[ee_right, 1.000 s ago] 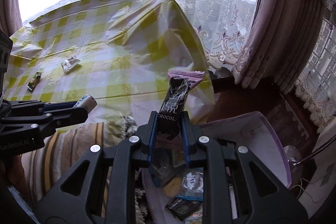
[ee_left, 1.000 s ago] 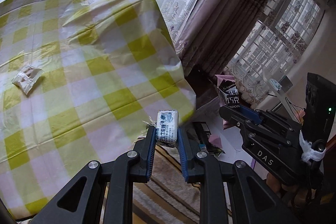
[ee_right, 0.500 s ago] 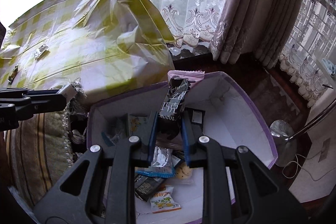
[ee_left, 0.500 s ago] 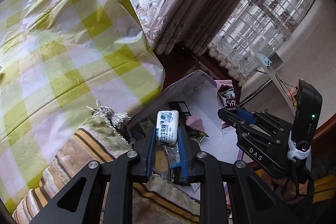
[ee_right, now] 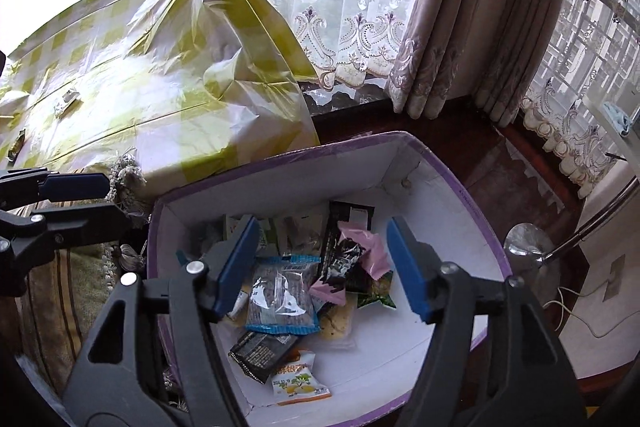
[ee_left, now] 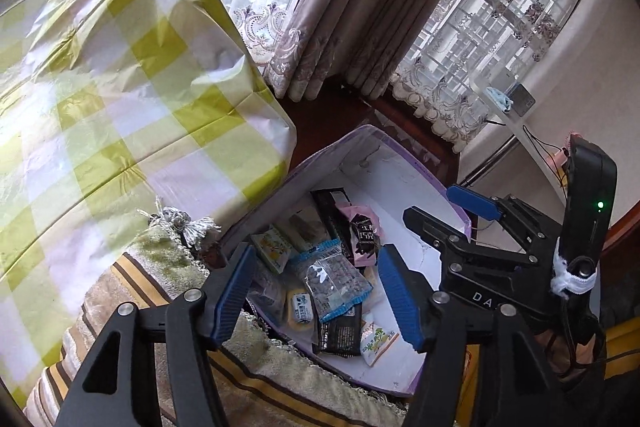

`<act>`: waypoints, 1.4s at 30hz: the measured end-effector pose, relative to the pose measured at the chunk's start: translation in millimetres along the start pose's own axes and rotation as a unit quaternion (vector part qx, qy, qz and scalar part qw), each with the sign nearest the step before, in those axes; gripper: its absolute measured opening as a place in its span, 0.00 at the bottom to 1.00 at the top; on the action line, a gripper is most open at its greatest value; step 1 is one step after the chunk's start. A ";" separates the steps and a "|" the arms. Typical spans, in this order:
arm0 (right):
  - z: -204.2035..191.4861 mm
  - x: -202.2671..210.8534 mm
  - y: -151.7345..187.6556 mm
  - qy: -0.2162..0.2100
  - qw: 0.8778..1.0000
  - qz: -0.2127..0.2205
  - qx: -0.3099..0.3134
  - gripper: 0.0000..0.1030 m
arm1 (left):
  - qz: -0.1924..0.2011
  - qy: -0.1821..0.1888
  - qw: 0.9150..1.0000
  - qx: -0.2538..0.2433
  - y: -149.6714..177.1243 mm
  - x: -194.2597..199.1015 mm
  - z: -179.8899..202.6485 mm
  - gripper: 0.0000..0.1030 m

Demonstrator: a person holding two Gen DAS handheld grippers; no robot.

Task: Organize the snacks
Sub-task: 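Open both tools to drop the packets into the white box, then move both open tools back over the last two packets on the table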

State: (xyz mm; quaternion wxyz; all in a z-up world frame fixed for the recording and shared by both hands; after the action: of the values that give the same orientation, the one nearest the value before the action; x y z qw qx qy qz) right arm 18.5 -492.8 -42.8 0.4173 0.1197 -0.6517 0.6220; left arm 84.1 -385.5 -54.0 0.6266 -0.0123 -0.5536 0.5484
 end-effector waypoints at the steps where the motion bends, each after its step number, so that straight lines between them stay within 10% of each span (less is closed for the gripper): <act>1: -2.1 0.4 -0.7 0.001 1.000 0.001 0.004 0.67 | 0.003 -0.008 1.000 0.003 -0.9 1.1 -3.6 0.63; 23: -33.4 12.9 -12.5 -0.021 0.999 0.013 0.021 0.67 | 0.119 -0.062 0.990 0.053 -29.5 75.6 -80.8 0.63; 42: -162.5 8.0 -44.1 -0.130 0.989 0.015 0.063 0.67 | 0.173 -0.168 0.954 0.177 -12.3 162.9 -226.1 0.63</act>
State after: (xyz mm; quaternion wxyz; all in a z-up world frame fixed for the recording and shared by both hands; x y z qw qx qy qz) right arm 107.5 -350.7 -25.7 0.3118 0.2158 -0.6615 0.6470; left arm 217.3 -142.4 -22.9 0.4126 0.0952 -0.5343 0.7316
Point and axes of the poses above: each gripper's, at about its wrist camera, not at the fingertips, and x roughly against the way its jaws point, z to its right, y to its underside, the point moved 9 cm from there along -x, roughly the way its jaws point, and after that the axes turned 6 degrees about z, right-handed, at the moved point
